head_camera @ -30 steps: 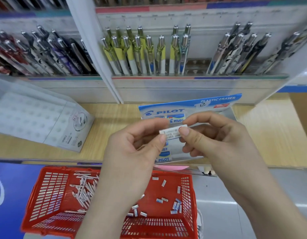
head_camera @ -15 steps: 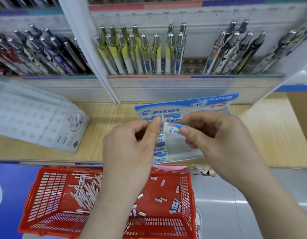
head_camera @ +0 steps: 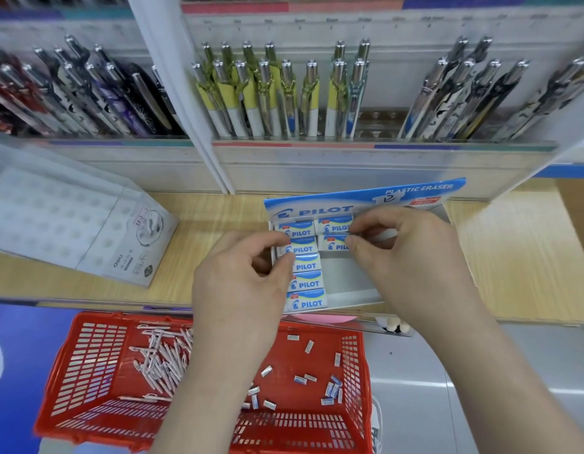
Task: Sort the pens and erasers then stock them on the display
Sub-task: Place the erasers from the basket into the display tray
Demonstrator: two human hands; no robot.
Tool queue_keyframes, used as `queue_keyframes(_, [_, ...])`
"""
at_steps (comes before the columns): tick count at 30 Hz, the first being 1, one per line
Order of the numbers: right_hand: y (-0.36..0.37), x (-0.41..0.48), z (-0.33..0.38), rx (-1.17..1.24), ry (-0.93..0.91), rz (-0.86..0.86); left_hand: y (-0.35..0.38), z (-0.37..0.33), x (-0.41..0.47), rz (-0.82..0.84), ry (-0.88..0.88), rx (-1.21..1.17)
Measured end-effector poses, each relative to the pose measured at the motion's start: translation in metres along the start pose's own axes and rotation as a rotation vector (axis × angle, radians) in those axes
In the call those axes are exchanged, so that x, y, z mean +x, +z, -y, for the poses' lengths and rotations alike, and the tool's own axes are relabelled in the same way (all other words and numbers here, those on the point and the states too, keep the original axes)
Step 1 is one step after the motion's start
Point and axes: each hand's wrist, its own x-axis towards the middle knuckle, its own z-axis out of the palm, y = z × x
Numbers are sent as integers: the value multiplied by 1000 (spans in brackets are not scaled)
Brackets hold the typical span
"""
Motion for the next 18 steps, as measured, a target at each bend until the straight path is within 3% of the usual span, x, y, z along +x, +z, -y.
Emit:
queue_keyframes(10, [-7,3,6,-165,-38,143,5,0,0,109,126,147])
queue_keyframes(18, [4,-6,4,-202,-124,-13,6,2,-3,-47,17,-25])
